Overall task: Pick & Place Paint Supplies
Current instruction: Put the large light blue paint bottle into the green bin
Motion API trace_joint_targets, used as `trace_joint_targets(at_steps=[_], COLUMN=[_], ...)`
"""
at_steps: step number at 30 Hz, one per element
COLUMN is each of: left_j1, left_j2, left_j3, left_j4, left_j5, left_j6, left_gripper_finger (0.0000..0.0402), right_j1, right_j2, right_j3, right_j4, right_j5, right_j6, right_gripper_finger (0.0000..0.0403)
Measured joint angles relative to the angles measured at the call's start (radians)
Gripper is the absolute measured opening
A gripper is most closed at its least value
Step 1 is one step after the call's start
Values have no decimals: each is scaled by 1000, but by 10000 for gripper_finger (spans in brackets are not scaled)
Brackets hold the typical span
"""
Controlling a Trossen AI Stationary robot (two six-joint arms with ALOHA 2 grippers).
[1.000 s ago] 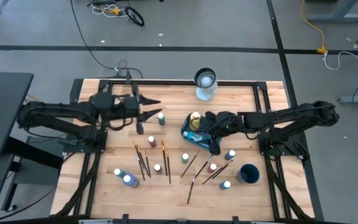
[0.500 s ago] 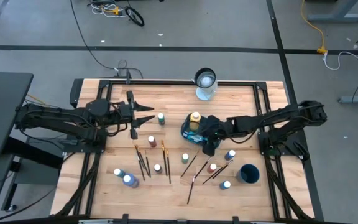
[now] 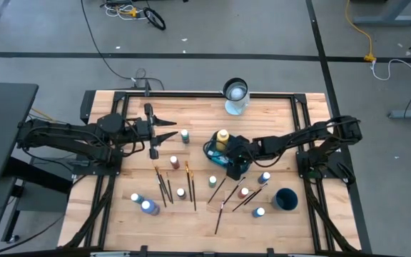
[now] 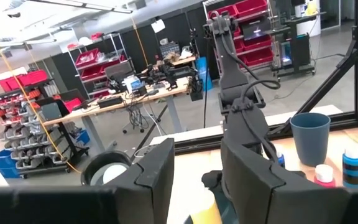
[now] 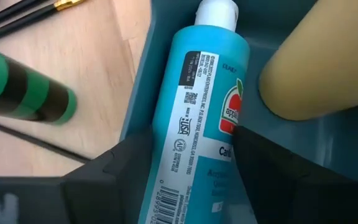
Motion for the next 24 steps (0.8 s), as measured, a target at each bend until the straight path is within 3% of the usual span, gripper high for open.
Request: trace_joint_targets(at_steps=[5, 13, 19, 24], left_j1=[0, 0, 0, 0], left_j2=[0, 0, 0, 0], left_j3=[0, 0, 0, 0], left_j4=[0, -1, -16, -19], left_j5=[0, 0, 0, 1], left_j6=[15, 18, 16, 11], left_gripper_finger=[142, 142, 142, 142], right_j1=[-2, -2, -2, -10], right_j2=[2, 2, -6, -20], right_j3=[-2, -3, -6, -8], right_j4=[16, 4, 2, -4], right_j5=[8, 15, 82, 78], right_j6=[-16, -26, -75, -90], right_gripper_finger=[208, 153, 183, 198])
